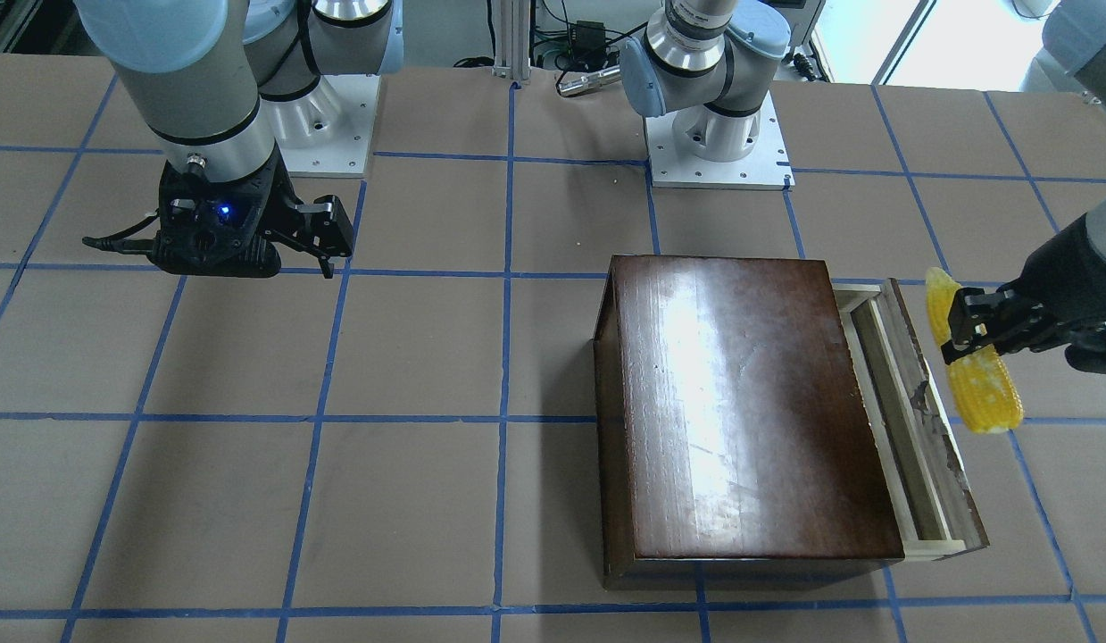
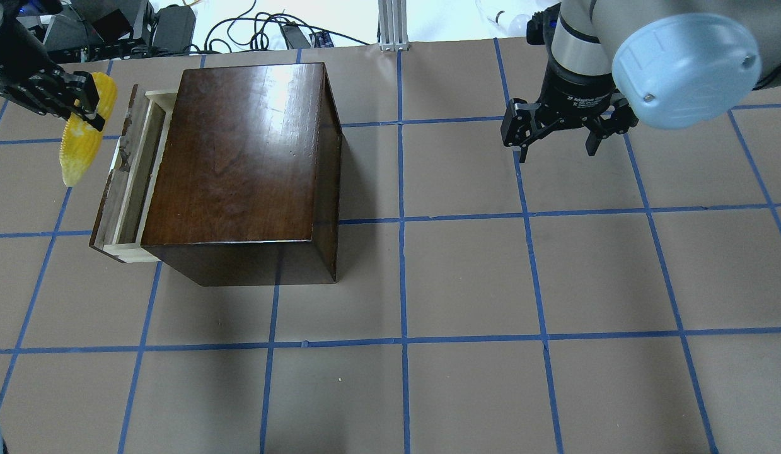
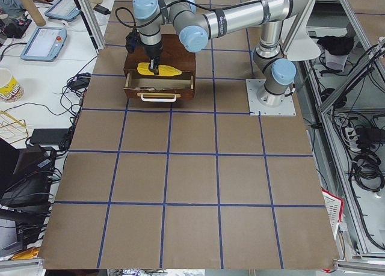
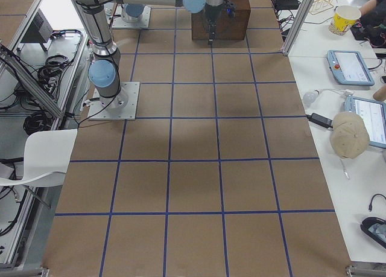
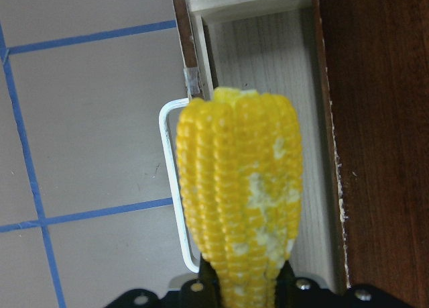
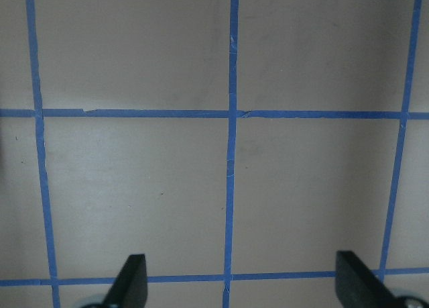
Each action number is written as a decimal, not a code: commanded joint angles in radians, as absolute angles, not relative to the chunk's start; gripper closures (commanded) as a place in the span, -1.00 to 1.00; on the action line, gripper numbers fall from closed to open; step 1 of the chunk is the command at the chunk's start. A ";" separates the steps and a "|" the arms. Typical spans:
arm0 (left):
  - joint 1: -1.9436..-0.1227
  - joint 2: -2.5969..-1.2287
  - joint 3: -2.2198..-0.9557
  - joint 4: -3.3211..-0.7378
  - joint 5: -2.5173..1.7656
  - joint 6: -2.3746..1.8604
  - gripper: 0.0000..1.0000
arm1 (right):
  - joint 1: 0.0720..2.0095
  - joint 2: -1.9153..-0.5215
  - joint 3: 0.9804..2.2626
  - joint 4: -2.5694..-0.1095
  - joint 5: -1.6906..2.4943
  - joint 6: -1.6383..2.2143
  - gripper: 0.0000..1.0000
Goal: Open drawer and put corn inside
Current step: 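Lift the corn and carry it over the open drawer with the left gripper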
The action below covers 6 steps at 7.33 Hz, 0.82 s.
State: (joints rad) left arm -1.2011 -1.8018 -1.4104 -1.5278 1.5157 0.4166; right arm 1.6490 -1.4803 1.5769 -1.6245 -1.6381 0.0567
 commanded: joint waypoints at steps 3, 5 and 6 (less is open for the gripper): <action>-1.224 -1.836 -1.457 -1.483 1.514 0.379 1.00 | 1.649 -1.480 1.577 -1.624 -1.638 0.057 -1.00; -1.226 -1.848 -1.459 -1.482 1.519 0.380 1.00 | 1.649 -1.480 1.577 -1.624 -1.638 0.057 -1.00; -1.226 -1.853 -1.460 -1.482 1.520 0.380 0.08 | 1.649 -1.480 1.577 -1.624 -1.638 0.057 -1.00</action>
State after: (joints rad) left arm -1.2250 -1.8465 -1.4584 -1.4828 1.5173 0.3799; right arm 1.6490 -1.4802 1.5769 -1.6245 -1.6383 0.0567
